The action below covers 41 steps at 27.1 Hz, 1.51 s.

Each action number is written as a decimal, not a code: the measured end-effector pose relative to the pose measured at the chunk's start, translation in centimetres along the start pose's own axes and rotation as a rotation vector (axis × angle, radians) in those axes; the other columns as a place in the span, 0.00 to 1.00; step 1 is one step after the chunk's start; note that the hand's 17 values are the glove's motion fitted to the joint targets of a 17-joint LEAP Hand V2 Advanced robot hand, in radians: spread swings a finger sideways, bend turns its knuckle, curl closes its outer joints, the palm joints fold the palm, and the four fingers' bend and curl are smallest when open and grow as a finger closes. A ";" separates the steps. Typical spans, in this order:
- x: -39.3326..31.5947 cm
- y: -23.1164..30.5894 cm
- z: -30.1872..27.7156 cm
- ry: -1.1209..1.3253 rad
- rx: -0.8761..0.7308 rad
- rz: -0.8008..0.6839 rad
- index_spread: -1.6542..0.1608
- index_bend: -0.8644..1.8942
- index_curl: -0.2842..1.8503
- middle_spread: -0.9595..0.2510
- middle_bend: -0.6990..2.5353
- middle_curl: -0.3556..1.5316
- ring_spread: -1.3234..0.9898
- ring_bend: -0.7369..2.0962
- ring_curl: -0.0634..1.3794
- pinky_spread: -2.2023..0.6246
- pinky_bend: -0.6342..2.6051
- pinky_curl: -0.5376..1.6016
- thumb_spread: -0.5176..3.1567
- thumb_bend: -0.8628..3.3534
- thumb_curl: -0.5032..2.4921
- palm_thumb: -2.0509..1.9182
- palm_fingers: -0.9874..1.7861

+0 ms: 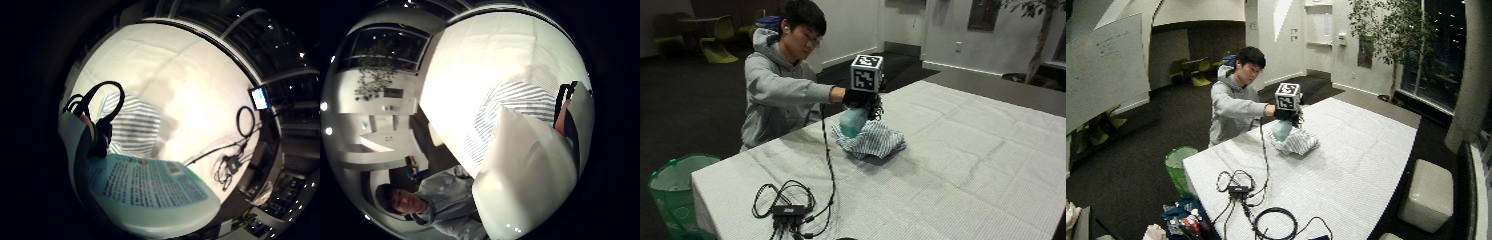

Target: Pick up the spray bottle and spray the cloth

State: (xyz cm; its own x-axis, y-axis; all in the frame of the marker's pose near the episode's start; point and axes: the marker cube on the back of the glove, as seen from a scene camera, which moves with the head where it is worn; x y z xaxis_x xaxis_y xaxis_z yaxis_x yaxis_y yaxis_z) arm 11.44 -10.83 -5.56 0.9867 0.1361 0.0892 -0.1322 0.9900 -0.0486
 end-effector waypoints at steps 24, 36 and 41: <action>-5.9 0.4 0.8 0.154 -0.087 -0.040 0.79 0.52 0.40 0.73 0.44 0.46 0.50 0.47 0.37 0.68 0.30 0.46 0.14 0.20 0.40 0.76 0.86; -8.9 0.6 2.5 0.059 0.015 -0.103 0.79 0.52 0.40 0.73 0.44 0.46 0.50 0.47 0.37 0.68 0.30 0.46 0.14 0.20 0.40 0.76 0.86; -14.5 0.7 1.3 -0.317 0.241 -0.190 0.79 0.52 0.40 0.73 0.44 0.46 0.50 0.47 0.37 0.68 0.30 0.46 0.14 0.20 0.40 0.76 0.86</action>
State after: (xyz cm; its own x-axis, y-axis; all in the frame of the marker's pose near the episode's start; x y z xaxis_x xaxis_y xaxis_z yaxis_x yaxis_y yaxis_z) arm -3.12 -12.10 -5.62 0.9226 -0.0820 0.3768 -0.0068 0.9735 0.2285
